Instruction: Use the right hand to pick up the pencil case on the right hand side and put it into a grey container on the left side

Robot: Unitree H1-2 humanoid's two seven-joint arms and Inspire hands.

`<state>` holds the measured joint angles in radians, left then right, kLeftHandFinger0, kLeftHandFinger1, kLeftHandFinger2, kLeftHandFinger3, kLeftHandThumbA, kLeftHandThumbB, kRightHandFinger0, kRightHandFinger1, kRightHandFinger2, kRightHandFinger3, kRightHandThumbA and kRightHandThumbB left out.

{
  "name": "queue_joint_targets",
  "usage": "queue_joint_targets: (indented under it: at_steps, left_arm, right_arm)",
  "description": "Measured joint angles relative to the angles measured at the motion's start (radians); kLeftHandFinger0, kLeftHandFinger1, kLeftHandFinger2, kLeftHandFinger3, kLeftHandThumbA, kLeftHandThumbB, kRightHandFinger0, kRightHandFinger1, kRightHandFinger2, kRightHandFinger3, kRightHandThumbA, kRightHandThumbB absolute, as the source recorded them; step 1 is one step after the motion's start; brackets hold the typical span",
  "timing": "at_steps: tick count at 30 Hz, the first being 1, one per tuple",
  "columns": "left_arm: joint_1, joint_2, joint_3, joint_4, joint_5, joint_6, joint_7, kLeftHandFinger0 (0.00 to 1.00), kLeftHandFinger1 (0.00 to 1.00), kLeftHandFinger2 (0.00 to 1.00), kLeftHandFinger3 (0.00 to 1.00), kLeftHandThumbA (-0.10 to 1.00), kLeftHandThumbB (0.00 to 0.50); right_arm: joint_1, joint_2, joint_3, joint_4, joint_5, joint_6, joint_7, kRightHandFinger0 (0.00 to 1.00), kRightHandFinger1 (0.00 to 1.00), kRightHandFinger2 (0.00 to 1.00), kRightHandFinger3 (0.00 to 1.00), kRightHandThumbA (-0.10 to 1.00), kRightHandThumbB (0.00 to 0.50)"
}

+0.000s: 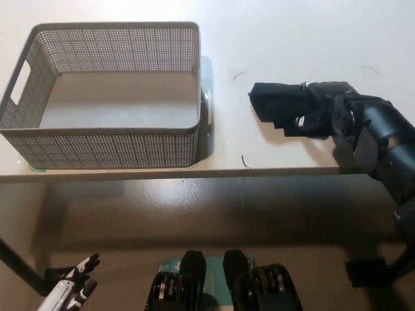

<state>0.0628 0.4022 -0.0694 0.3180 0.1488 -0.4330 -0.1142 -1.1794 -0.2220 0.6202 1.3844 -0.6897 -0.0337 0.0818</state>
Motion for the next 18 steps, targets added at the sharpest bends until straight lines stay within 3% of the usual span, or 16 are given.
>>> queue_joint_targets:
  at_steps: [1,2,3,4,5,6,9,10,12,14,16,18]
  left_arm:
    - [-0.003,0.0,0.0,0.0,0.0,0.0,0.0,1.0,1.0,1.0,1.0,1.0,0.403]
    - [-0.006,0.0,-0.001,0.0,0.0,0.0,0.0,1.0,1.0,1.0,1.0,1.0,0.404]
    - [-0.008,0.0,-0.001,0.0,0.0,0.0,0.0,1.0,1.0,1.0,1.0,1.0,0.404]
    - [-0.011,0.0,-0.001,0.0,0.0,0.0,0.0,1.0,1.0,1.0,1.0,1.0,0.413]
    - [-0.013,0.0,-0.001,0.0,0.0,0.0,0.0,1.0,1.0,1.0,1.0,1.0,0.413]
    - [-0.015,0.0,-0.002,0.0,0.0,0.0,0.0,1.0,1.0,1.0,1.0,1.0,0.414]
    - [-0.019,0.0,-0.003,0.0,0.0,0.0,0.0,1.0,1.0,1.0,1.0,1.0,0.413]
    - [-0.021,0.0,-0.003,0.0,0.0,0.0,-0.001,1.0,1.0,1.0,1.0,1.0,0.414]
    - [-0.023,0.0,-0.004,0.0,0.0,0.0,-0.001,1.0,1.0,1.0,1.0,1.0,0.428]
    - [-0.026,0.0,-0.004,0.0,0.0,0.0,-0.003,1.0,1.0,1.0,1.0,1.0,0.419]
    - [-0.029,0.0,-0.004,0.0,-0.001,0.0,-0.004,1.0,1.0,1.0,1.0,1.0,0.42]
    - [-0.032,0.001,-0.004,0.0,-0.002,0.0,-0.007,1.0,1.0,1.0,1.0,1.0,0.424]
  right_arm:
    - [0.002,0.0,0.0,0.0,0.0,-0.004,-0.02,0.18,0.47,0.73,0.51,-0.1,0.202]
    - [0.005,-0.001,-0.001,0.0,0.0,-0.007,-0.039,0.22,0.46,0.67,0.66,-0.1,0.259]
    - [0.006,-0.001,-0.001,0.0,0.0,-0.01,-0.058,0.14,0.36,0.52,0.48,-0.1,0.227]
    - [0.009,-0.001,-0.001,0.0,0.0,-0.015,-0.079,0.02,0.28,0.47,0.37,-0.1,0.215]
    - [0.011,-0.002,-0.001,0.0,0.0,-0.021,-0.1,0.0,0.22,0.45,0.26,-0.1,0.22]
    - [0.013,-0.003,-0.002,0.0,0.0,-0.027,-0.116,0.04,0.26,0.51,0.25,-0.1,0.235]
    - [0.023,-0.006,-0.006,0.0,0.0,-0.043,-0.166,0.0,0.26,0.65,0.14,-0.1,0.227]
    - [0.027,-0.008,-0.008,0.001,0.001,-0.051,-0.185,0.0,0.31,0.74,0.18,-0.1,0.219]
    - [0.032,-0.011,-0.011,0.001,0.001,-0.064,-0.213,0.0,0.33,0.71,0.27,-0.1,0.242]
    - [0.04,-0.016,-0.015,0.001,0.001,-0.081,-0.245,0.0,0.32,0.75,0.4,-0.1,0.252]
    - [0.045,-0.021,-0.019,0.001,0.002,-0.097,-0.267,0.0,0.24,0.59,0.36,-0.1,0.281]
    - [0.051,-0.028,-0.024,0.001,0.003,-0.117,-0.291,0.0,0.23,0.59,0.36,-0.1,0.27]
